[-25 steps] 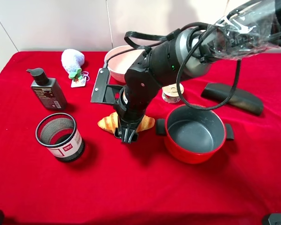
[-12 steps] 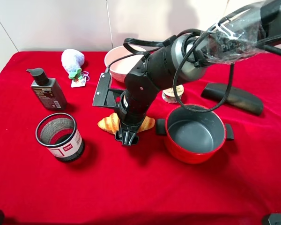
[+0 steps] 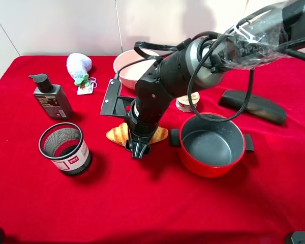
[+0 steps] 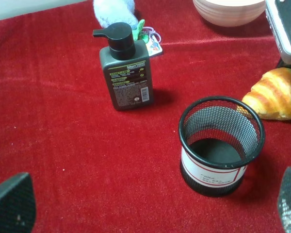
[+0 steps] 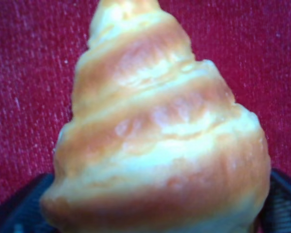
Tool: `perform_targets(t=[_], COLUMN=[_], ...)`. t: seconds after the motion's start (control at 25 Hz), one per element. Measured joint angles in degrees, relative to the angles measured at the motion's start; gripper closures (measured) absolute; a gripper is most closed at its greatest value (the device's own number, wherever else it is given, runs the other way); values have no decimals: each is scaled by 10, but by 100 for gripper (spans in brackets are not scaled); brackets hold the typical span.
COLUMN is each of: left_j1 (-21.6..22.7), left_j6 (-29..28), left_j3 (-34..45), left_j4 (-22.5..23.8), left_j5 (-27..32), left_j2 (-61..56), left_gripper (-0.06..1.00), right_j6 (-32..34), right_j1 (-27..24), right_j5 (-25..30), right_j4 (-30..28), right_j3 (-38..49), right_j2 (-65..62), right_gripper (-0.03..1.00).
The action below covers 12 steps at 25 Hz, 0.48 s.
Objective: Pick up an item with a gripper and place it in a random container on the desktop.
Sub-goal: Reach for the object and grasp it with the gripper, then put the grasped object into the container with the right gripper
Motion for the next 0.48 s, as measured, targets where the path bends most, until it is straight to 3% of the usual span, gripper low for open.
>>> perform_targets(t=[0.08,0.48], left_j1=[0,0], left_j6=[0,0], left_j3=[0,0], left_j4=[0,0], left_j5=[0,0], left_j2=[0,0], left_gripper=[-4,-4], right_j6=[0,0], right_j1=[0,0], right_j5=[-1,-1], right_j4=[0,0], right_j3=[0,0], right_j2=[0,0], right_gripper=[49,49])
